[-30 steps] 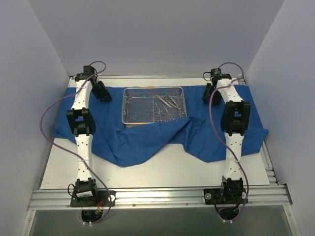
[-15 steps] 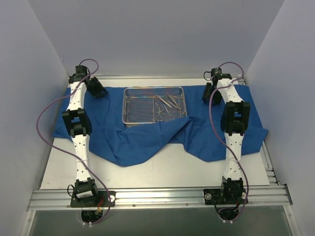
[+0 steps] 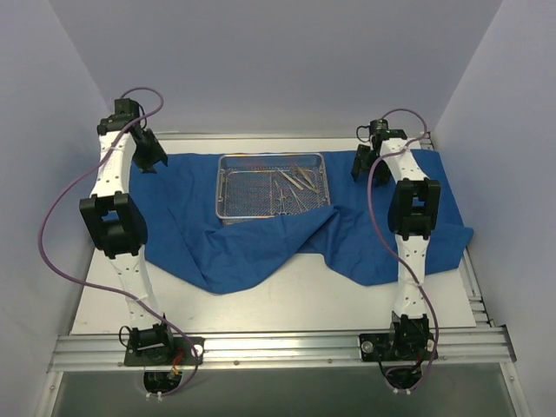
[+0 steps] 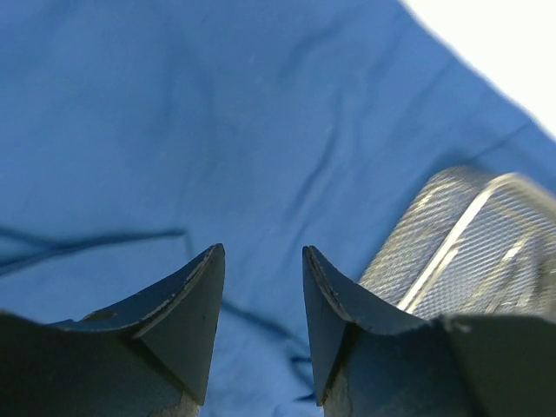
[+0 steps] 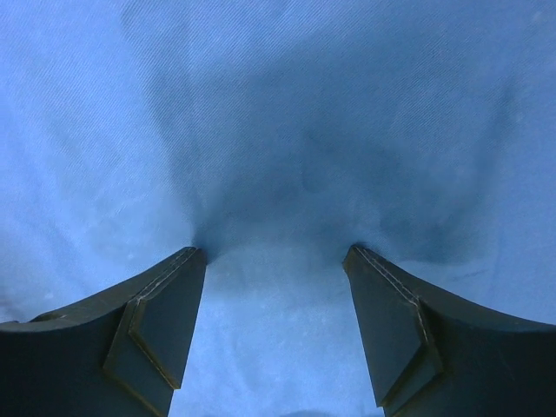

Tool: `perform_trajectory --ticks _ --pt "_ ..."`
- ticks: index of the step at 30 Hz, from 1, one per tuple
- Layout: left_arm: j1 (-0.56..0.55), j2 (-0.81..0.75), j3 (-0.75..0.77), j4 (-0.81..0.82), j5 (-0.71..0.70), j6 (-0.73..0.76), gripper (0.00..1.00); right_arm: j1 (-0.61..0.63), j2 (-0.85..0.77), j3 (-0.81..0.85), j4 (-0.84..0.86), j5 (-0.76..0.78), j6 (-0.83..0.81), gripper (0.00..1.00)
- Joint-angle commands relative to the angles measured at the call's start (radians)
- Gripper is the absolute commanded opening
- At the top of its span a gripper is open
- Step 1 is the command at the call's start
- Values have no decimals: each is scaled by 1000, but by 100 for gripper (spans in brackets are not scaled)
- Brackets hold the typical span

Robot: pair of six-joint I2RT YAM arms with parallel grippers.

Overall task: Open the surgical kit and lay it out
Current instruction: Smooth out the surgical kit at the center of the board.

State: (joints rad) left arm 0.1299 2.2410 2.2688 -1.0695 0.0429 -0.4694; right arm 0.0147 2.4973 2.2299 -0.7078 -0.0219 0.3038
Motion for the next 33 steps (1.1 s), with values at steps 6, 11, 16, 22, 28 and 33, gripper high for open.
perform_trajectory --ticks 6,11,16,22,28,33 --pt "-76 -43 -183 -56 -153 81 50 91 -333 -222 47 -32 -28 68" --pt "-95 -5 -210 -43 -179 77 49 113 -485 -360 73 -85 -15 69" --pt "-99 45 -178 -86 -189 60 47 122 -583 -476 83 -89 -19 69" --pt "-111 60 -183 -138 -248 35 47 122 -624 -544 99 -90 -25 69" --pt "-119 52 -199 -145 -282 31 48 122 -623 -555 106 -105 -25 69" --pt "-119 52 -212 -167 -305 28 48 122 -615 -558 108 -110 -29 69"
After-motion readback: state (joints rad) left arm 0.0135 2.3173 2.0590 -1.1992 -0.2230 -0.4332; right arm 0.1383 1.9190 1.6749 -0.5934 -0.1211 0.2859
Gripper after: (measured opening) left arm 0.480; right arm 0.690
